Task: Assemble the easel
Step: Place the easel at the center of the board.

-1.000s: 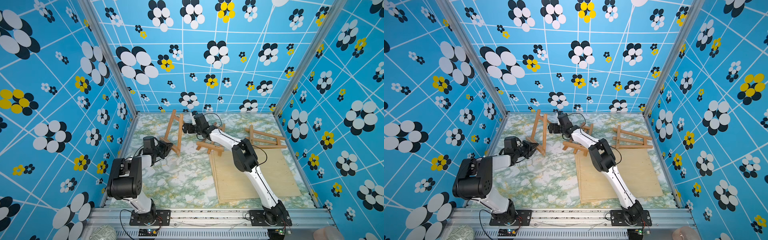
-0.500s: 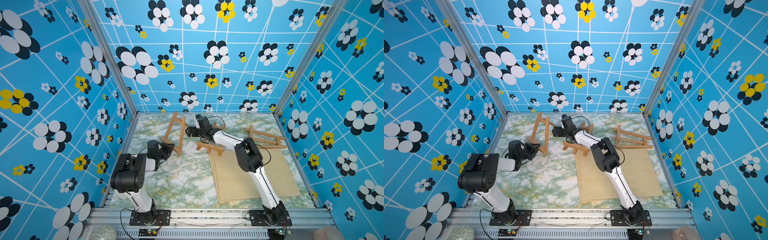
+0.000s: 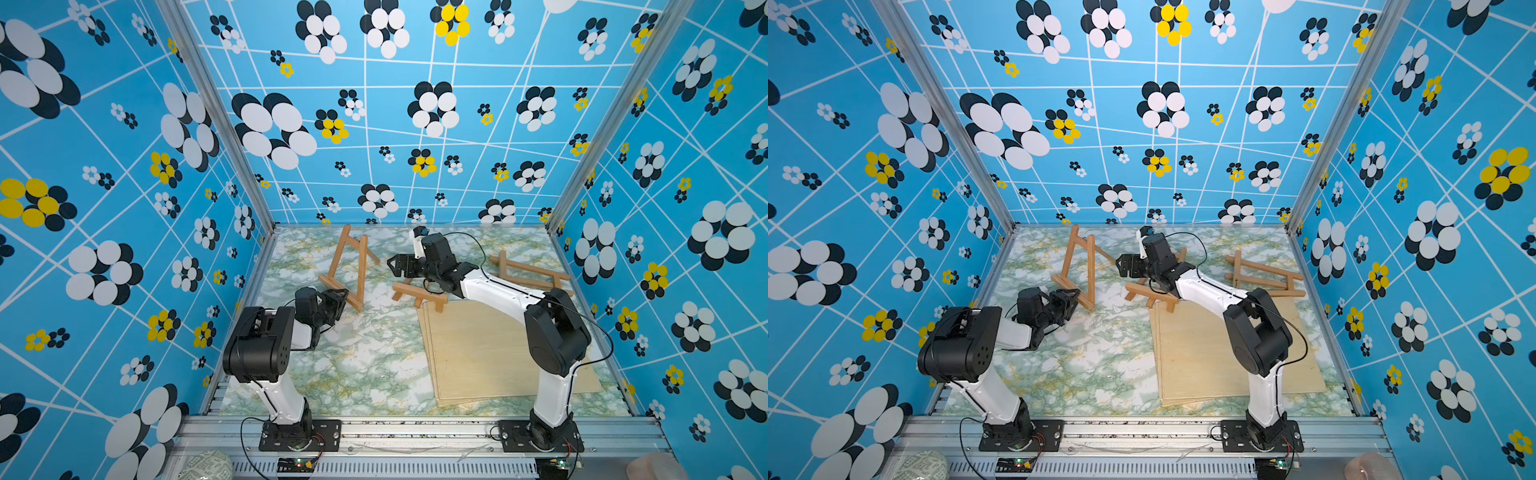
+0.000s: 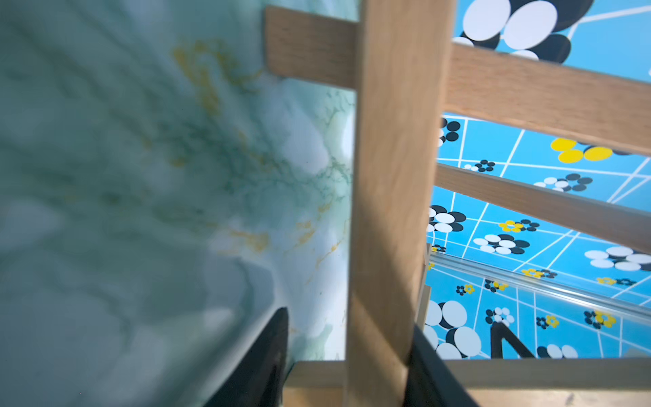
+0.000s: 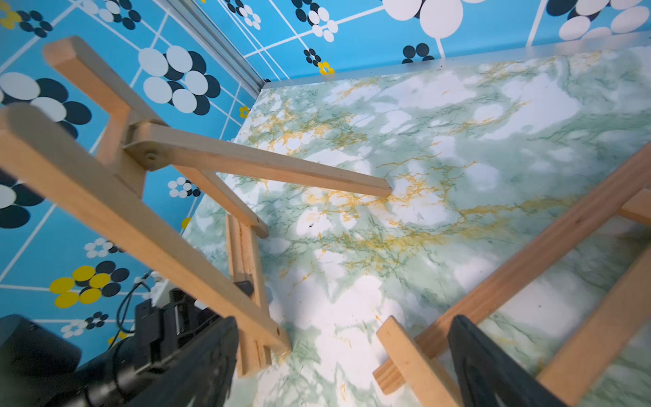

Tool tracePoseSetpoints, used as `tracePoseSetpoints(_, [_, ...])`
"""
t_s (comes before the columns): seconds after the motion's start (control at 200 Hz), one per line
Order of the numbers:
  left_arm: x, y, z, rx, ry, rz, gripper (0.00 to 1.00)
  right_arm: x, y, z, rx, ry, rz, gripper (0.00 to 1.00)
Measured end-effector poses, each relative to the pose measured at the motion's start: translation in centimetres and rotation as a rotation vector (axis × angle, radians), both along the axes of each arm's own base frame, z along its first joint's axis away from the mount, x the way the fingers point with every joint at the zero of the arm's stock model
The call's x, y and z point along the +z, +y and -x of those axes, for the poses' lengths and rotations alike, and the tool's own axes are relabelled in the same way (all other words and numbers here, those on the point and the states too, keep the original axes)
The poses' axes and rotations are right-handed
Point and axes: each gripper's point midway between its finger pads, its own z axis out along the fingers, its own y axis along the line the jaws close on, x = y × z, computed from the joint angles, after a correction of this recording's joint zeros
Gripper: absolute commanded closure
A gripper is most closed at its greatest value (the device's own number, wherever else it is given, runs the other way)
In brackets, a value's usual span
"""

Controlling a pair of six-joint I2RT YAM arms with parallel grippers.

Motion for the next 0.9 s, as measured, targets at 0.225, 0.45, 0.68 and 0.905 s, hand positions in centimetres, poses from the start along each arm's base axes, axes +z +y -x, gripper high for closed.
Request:
tracePoseSetpoints(0.225, [2.0, 0.0, 1.2, -0.023, 0.002, -0.046, 0.21, 1.3, -0.5, 4.0, 0.057, 0.015, -0.01, 0.08])
tracePoseSetpoints(0.45, [7.9, 0.3, 3.2, -0.058, -0.078, -0.15, 0.18, 1.5, 3.1, 7.0, 0.176, 0.028, -0.029, 0.1])
tracePoseSetpoints(0.68, [14.7, 0.9, 6.5, -0.094, -0.19, -0.278, 0.14, 0.9, 7.5, 5.5, 0.234, -0.01, -0.054, 0.14])
tracePoseSetpoints(0.905, [15.2, 1.8, 8.9, -0.136, -0.162, -0.314, 0.14, -1.1, 10.4, 4.5, 0.269, -0.031, -0.046, 0.19])
